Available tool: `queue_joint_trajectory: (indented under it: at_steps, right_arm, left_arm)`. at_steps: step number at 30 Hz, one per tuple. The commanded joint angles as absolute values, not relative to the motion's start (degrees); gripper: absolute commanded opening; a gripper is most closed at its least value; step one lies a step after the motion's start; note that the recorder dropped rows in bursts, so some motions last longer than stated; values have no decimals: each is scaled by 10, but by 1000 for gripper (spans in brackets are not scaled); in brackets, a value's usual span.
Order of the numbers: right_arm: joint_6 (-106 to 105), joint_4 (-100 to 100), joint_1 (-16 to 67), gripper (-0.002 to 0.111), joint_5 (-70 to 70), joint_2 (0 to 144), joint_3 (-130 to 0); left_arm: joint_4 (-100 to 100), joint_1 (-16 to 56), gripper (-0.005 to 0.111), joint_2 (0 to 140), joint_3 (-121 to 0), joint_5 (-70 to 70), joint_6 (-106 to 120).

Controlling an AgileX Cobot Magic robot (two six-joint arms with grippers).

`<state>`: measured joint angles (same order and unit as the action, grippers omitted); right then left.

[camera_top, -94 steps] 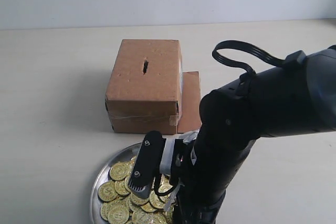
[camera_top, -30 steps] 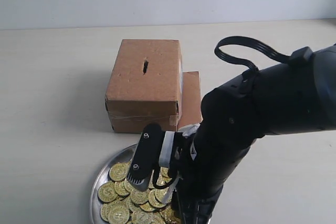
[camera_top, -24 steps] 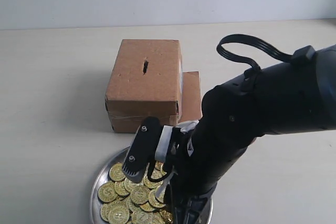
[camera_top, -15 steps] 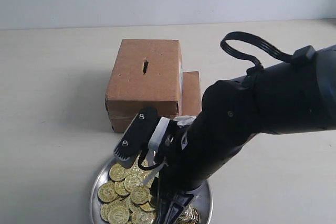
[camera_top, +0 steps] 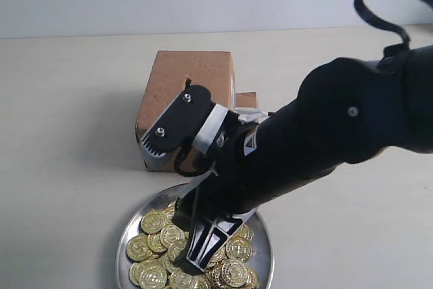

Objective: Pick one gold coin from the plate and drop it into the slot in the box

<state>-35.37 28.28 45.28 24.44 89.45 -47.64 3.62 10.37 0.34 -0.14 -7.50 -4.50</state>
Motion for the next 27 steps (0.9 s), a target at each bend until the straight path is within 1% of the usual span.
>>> queue_joint_trajectory:
  at_steps: [1,6,17,20,24,27]
  right_arm:
    - [-358,285,454,27,242,851,-480]
    - [-358,285,454,27,262,827,-480]
    - [-358,285,454,27,275,826,-480]
    - [-358,285,454,27,275,826,-480]
    - [-358,285,454,27,277,826,-480]
    - [-359,285,454,27,278,826,-480]
  left_arm:
    - [37,108,0,0,0,-71,-48]
    - [37,108,0,0,0,-71,-48]
    - [38,108,0,0,0,-68,-49]
    - [52,108,0,0,0,-26,-93]
    - [58,108,0,0,0,83,-171]
    - [58,108,0,0,0,171,-173]
